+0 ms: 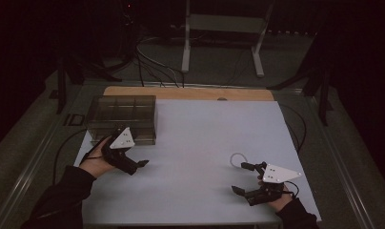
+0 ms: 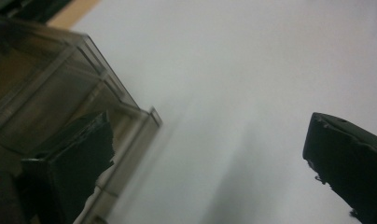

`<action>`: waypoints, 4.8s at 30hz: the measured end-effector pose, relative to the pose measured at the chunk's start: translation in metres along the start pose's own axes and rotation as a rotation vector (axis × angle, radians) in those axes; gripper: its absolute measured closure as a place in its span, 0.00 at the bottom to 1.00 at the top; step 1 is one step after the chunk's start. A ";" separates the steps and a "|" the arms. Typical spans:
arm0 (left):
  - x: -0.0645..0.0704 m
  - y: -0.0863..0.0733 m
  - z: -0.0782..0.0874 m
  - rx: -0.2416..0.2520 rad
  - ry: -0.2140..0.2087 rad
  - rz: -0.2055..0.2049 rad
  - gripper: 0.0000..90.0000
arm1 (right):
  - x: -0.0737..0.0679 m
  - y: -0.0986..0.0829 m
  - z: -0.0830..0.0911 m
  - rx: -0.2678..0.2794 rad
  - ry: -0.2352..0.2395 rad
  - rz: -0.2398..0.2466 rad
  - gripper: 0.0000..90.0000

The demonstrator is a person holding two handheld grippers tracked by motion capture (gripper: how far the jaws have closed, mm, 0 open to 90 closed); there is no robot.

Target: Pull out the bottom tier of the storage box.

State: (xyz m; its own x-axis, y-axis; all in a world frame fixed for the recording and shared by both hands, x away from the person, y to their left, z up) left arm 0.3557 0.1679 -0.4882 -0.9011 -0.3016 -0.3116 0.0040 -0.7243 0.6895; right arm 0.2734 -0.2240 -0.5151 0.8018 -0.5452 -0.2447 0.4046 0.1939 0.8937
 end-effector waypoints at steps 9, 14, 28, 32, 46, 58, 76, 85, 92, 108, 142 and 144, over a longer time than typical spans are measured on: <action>-0.013 0.002 -0.004 0.036 -0.058 -0.003 0.06 | 0.000 0.000 0.000 0.002 0.001 0.000 0.14; -0.019 0.002 -0.007 0.027 -0.045 0.004 0.13 | 0.000 0.000 0.001 0.004 0.001 -0.002 0.14; -0.030 -0.009 -0.031 -0.113 -0.076 -0.112 0.48 | 0.000 0.000 0.001 0.005 0.005 -0.002 0.14; -0.032 -0.011 -0.037 -0.150 -0.073 -0.151 0.53 | 0.000 0.000 0.001 0.004 0.005 -0.001 0.14; -0.041 -0.019 -0.058 -0.253 -0.089 -0.237 0.63 | 0.001 0.000 0.001 0.005 0.009 -0.006 0.14; -0.044 -0.024 -0.069 -0.255 -0.136 -0.310 0.83 | 0.001 0.000 0.001 0.005 0.013 -0.008 0.14; -0.048 -0.027 -0.073 -0.284 -0.173 -0.363 0.93 | 0.001 -0.001 0.000 0.001 0.015 -0.014 0.14; -0.046 -0.026 -0.071 -0.289 -0.219 -0.370 0.96 | 0.001 -0.001 0.001 0.003 0.015 -0.016 0.14; -0.043 -0.025 -0.069 -0.297 -0.243 -0.377 0.97 | 0.001 -0.001 0.001 0.004 0.014 -0.017 0.14; -0.028 -0.025 -0.061 -0.307 -0.282 -0.383 0.97 | 0.001 0.000 0.002 0.006 0.011 -0.013 0.14; 0.000 -0.024 -0.045 -0.301 -0.298 -0.357 0.97 | 0.001 0.001 0.003 0.014 0.007 -0.013 0.14; 0.001 -0.023 -0.045 -0.306 -0.303 -0.364 0.97 | 0.001 0.001 0.002 0.012 0.007 -0.012 0.14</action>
State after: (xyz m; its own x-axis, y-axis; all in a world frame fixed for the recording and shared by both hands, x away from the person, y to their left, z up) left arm 0.3743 0.1568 -0.5338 -0.9519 0.1606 -0.2608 -0.2458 -0.9086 0.3376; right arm 0.2734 -0.2262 -0.5136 0.7997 -0.5420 -0.2582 0.4093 0.1775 0.8949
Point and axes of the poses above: each handheld gripper's, and its own axes: z roughly backward along the jaws, y roughly out of its top, x roughly to its right, the point moved 6 cm from there along -z, roughly forward along the jaws, and after that the axes turned 14 degrees about -z, right-handed, at the moved point
